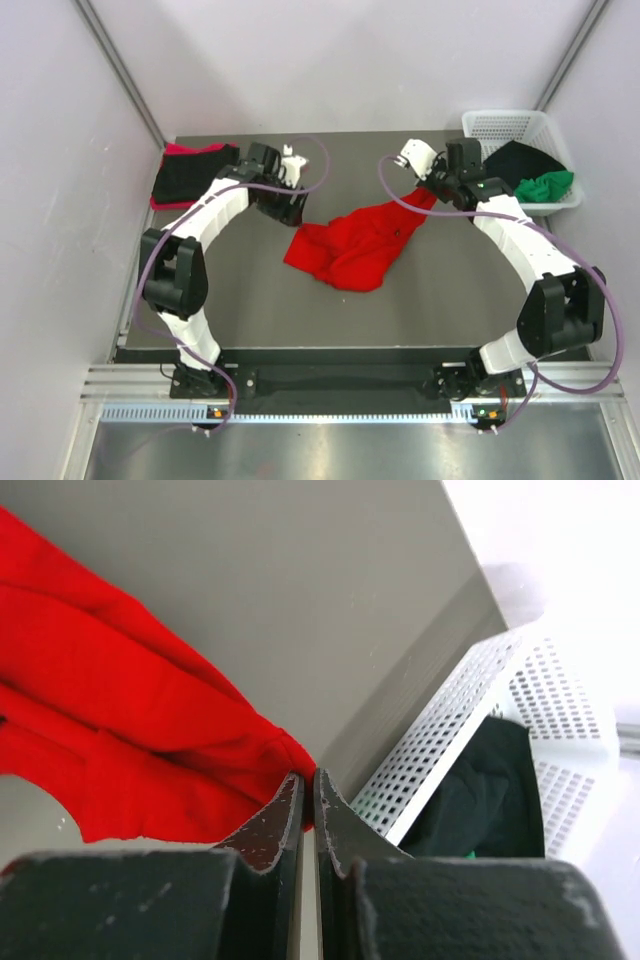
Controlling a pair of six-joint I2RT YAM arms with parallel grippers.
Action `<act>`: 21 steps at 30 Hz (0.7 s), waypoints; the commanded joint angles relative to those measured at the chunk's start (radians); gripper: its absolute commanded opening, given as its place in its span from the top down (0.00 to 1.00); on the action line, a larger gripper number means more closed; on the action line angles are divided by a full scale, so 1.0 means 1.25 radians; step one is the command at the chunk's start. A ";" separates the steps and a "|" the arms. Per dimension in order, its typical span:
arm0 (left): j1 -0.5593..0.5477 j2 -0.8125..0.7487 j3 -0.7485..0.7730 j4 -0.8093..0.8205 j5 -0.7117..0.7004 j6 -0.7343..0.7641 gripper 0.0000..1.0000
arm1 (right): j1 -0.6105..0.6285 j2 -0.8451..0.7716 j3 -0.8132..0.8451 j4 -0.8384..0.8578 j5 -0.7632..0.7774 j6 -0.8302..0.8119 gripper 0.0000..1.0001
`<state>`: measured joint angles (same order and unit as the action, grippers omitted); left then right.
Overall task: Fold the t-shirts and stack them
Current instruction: Flatten the tshirt out
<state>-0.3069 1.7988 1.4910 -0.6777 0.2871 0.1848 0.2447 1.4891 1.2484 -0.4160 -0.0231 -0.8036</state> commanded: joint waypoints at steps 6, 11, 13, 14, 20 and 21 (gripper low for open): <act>-0.085 -0.068 -0.130 -0.062 0.024 0.079 0.32 | 0.002 -0.024 0.028 0.032 -0.021 0.056 1.00; -0.164 -0.056 -0.129 -0.069 0.009 0.085 0.32 | 0.002 0.011 0.041 0.035 -0.033 0.075 1.00; -0.179 -0.044 -0.128 -0.069 0.001 0.084 0.33 | 0.002 0.020 0.047 0.035 -0.037 0.080 1.00; -0.184 -0.039 -0.124 -0.067 0.000 0.080 0.33 | 0.003 0.020 0.047 0.035 -0.038 0.080 1.00; -0.200 0.022 -0.102 -0.044 -0.042 0.075 0.37 | 0.002 0.008 0.030 0.035 -0.047 0.081 1.00; -0.200 0.030 -0.097 -0.040 -0.059 0.073 0.38 | 0.001 0.004 0.025 0.037 -0.048 0.082 1.00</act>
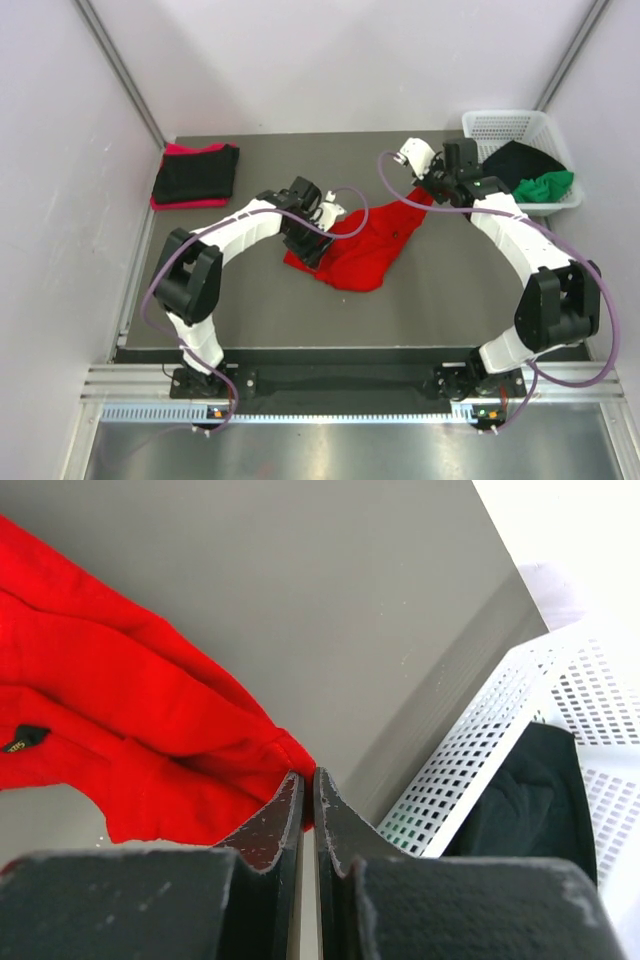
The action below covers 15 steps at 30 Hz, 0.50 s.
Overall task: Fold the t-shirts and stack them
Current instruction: Flatten the tshirt out
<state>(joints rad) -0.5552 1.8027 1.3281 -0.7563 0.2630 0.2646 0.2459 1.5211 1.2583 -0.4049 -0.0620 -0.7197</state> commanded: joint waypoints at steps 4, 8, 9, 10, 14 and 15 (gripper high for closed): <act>-0.007 0.061 0.070 0.021 -0.058 0.020 0.41 | -0.004 -0.036 -0.014 0.034 -0.022 0.023 1.00; -0.028 0.094 0.097 0.012 -0.063 0.018 0.42 | -0.010 -0.045 -0.035 0.043 -0.025 0.031 1.00; -0.033 0.097 0.100 0.011 -0.066 0.018 0.42 | -0.011 -0.047 -0.037 0.044 -0.026 0.033 1.00; -0.038 0.097 0.102 0.007 -0.070 0.021 0.41 | -0.013 -0.050 -0.042 0.044 -0.026 0.035 1.00; -0.056 0.097 0.095 0.000 -0.079 0.025 0.40 | -0.018 -0.051 -0.049 0.045 -0.034 0.037 1.00; -0.059 0.097 0.087 0.000 -0.082 0.031 0.40 | -0.019 -0.050 -0.052 0.047 -0.035 0.037 1.00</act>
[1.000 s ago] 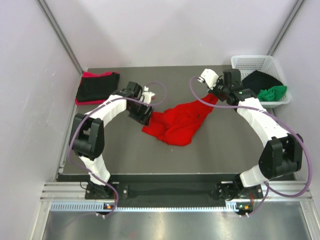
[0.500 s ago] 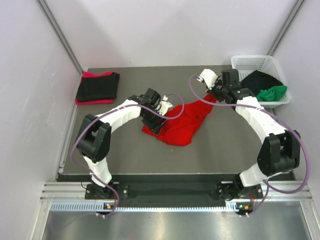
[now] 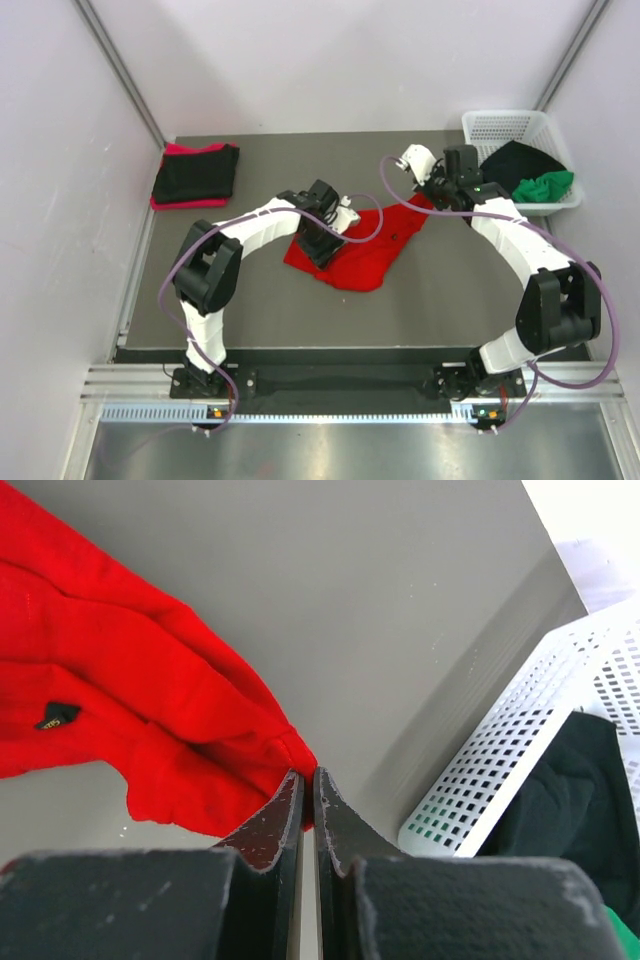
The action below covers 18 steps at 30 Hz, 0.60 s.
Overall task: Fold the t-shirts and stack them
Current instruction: Flatten the tshirt out
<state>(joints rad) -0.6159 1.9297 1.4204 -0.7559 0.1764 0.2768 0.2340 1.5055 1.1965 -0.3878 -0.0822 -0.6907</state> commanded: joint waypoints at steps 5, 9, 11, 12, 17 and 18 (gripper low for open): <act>-0.035 -0.013 -0.007 -0.002 -0.038 0.035 0.38 | -0.015 -0.028 -0.002 0.041 -0.027 0.019 1.00; -0.041 -0.006 -0.017 0.005 -0.059 0.034 0.38 | -0.014 -0.015 0.002 0.045 -0.034 0.025 1.00; -0.041 -0.006 -0.022 0.007 -0.076 0.035 0.39 | -0.015 -0.015 0.005 0.044 -0.034 0.025 1.00; -0.040 -0.005 -0.027 0.013 -0.091 0.031 0.41 | -0.015 -0.014 0.005 0.045 -0.032 0.024 1.00; -0.040 -0.005 -0.028 0.018 -0.097 0.024 0.57 | -0.020 -0.016 0.005 0.048 -0.034 0.022 1.00; -0.040 -0.004 -0.027 0.018 -0.097 0.024 0.59 | -0.020 -0.014 0.004 0.048 -0.034 0.024 1.00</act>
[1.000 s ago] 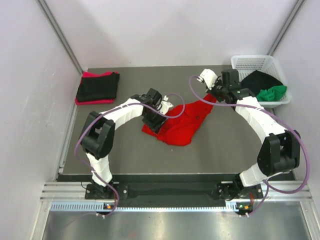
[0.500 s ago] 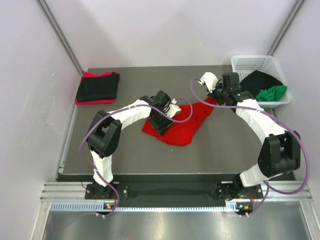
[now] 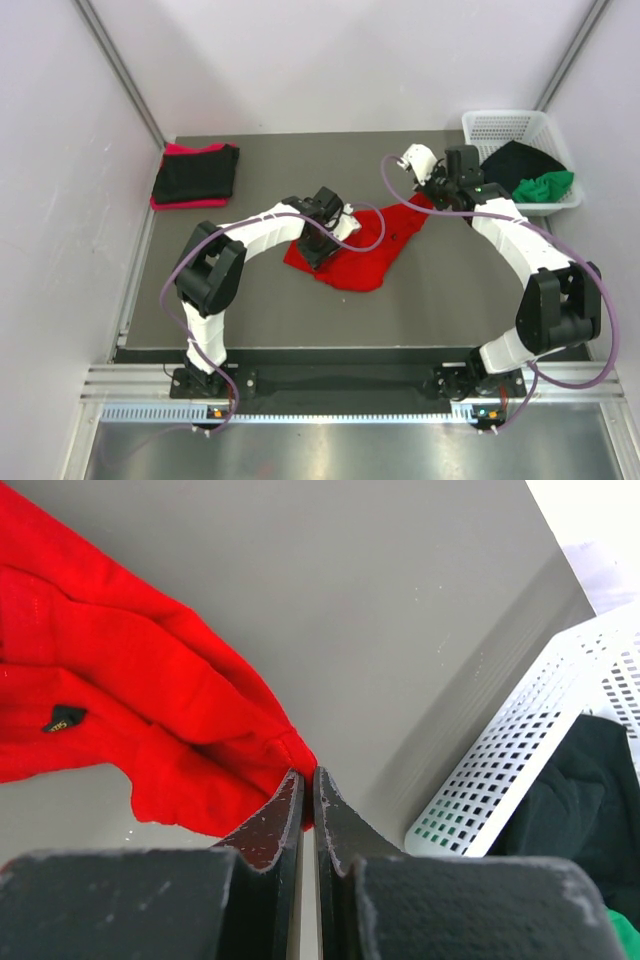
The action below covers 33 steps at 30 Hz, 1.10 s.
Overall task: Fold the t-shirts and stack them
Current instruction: Flatten the tshirt out
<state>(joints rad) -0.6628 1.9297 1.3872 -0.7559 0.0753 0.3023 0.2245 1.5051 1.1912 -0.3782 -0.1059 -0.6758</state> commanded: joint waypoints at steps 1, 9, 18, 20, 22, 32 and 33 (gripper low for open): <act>-0.002 -0.002 0.001 0.017 -0.017 0.005 0.63 | -0.014 -0.013 0.008 0.042 -0.015 0.012 1.00; -0.002 -0.007 0.023 0.003 0.010 0.017 0.94 | -0.014 -0.008 0.003 0.047 -0.013 0.015 1.00; -0.002 -0.022 0.034 -0.024 0.064 0.035 1.00 | -0.018 0.002 0.008 0.053 -0.013 0.018 1.00; -0.002 -0.028 0.038 -0.031 0.066 0.037 1.00 | -0.020 0.005 0.012 0.053 -0.015 0.020 1.00; -0.002 -0.047 0.065 -0.049 0.042 0.044 1.00 | -0.020 0.007 0.018 0.053 -0.013 0.020 1.00; 0.146 -0.202 0.201 -0.041 -0.053 0.145 1.00 | -0.059 -0.009 0.138 0.057 -0.076 0.139 1.00; 0.153 -0.206 0.212 -0.041 -0.054 0.146 1.00 | -0.061 -0.006 0.149 0.058 -0.083 0.139 1.00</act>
<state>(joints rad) -0.5179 1.7504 1.5719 -0.8181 0.0437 0.4320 0.1764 1.5166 1.2732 -0.3664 -0.1528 -0.5724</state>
